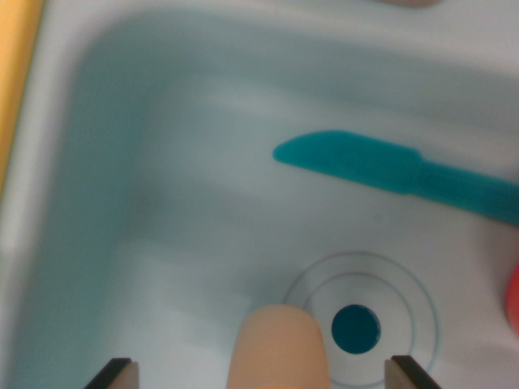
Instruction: Pick detergent from the sink
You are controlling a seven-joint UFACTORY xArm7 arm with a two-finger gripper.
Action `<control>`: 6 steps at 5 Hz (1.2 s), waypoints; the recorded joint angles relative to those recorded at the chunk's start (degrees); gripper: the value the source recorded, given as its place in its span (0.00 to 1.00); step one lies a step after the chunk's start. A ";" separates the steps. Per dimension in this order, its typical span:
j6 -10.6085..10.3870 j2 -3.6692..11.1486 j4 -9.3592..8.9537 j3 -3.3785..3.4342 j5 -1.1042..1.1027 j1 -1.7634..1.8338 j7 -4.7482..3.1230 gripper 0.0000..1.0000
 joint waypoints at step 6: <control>0.28 -0.08 0.20 0.00 -0.01 0.00 0.01 1.00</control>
